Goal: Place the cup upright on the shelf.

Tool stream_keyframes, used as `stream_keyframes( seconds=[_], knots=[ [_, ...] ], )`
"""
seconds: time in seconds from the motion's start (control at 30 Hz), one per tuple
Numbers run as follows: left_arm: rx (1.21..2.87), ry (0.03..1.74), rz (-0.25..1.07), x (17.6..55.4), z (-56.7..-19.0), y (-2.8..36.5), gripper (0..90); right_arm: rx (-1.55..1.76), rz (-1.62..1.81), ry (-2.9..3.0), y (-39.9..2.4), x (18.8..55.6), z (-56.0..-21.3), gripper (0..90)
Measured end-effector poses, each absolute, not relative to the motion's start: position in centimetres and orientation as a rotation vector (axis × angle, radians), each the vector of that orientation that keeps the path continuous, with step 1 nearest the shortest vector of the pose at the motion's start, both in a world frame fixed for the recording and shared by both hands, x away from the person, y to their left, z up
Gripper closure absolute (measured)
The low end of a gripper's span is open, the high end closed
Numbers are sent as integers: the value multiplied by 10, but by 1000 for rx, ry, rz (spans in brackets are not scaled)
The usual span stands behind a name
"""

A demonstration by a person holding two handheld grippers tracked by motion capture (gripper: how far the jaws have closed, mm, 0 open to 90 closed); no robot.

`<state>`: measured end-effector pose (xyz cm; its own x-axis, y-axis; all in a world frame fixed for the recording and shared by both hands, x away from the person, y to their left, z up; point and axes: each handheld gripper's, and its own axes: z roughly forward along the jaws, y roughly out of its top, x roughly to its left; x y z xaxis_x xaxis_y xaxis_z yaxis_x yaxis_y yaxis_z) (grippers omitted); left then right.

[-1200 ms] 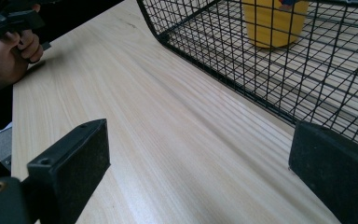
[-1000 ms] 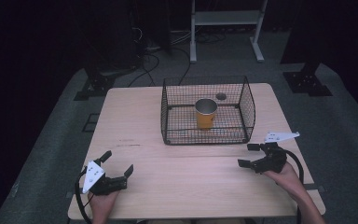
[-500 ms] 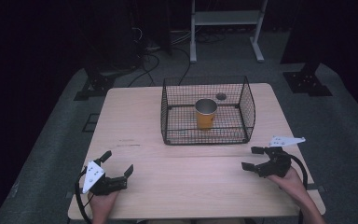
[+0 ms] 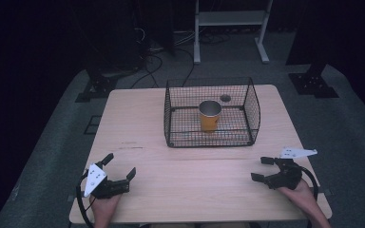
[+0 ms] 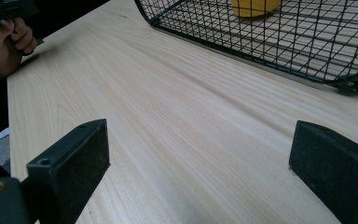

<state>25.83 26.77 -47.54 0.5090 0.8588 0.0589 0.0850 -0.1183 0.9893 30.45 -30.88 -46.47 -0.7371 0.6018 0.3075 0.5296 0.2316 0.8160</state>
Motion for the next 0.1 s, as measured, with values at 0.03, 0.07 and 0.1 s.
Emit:
stream_keyframes(
  seconds=[0.03,0.07,0.1],
  knots=[
    [1564,838,813,258,-475,268,18,1111,1553,2403,-310,303,-466,43],
    [1564,838,813,258,-475,268,18,1117,1561,2398,-311,301,-467,43],
    [1565,839,813,258,-475,268,18,1122,1561,2398,-312,300,-468,43]
  ],
)
